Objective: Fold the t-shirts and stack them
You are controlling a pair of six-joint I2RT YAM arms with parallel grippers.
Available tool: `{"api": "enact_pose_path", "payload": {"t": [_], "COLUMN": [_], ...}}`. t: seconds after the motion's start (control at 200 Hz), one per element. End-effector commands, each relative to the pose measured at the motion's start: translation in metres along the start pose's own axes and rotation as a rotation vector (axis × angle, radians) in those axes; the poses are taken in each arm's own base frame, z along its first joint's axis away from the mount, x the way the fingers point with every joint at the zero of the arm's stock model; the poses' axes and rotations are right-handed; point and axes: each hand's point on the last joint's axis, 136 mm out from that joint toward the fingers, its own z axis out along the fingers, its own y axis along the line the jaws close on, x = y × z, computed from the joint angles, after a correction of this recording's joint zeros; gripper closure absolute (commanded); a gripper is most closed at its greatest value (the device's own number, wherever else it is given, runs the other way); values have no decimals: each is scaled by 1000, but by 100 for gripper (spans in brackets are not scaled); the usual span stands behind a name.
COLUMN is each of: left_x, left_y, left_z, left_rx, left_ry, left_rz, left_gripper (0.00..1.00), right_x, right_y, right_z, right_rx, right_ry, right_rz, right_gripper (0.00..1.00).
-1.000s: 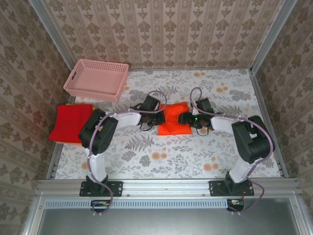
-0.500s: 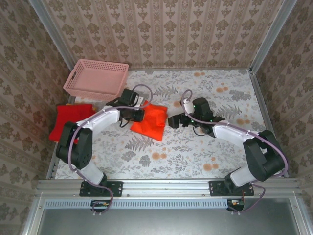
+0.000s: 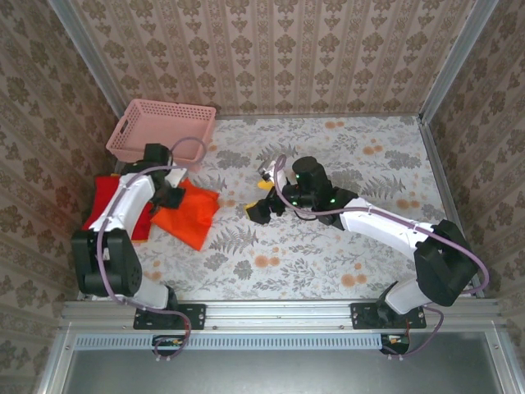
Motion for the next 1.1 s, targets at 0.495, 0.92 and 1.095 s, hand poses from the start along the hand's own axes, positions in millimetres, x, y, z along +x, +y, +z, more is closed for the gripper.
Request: {"api": "enact_pose_path", "payload": {"t": [0.495,0.92,1.095], "left_x": [-6,13,22], "left_y": [109,138,154], "left_z": [-86,-99,-97], "left_rx": [-185,-261,-298], "left_ry": [-111,-71,-41], "left_rz": [23,-25,-74], "left_gripper": [100,100,100], "right_x": [5,5,8], "right_y": [41,42,43], "right_z": [22,31,34], "right_rx": [-116,-118,-131], "right_ry": [-41,-8,9], "right_rz": [-283,-265,-253], "right_gripper": [0,0,0]}}
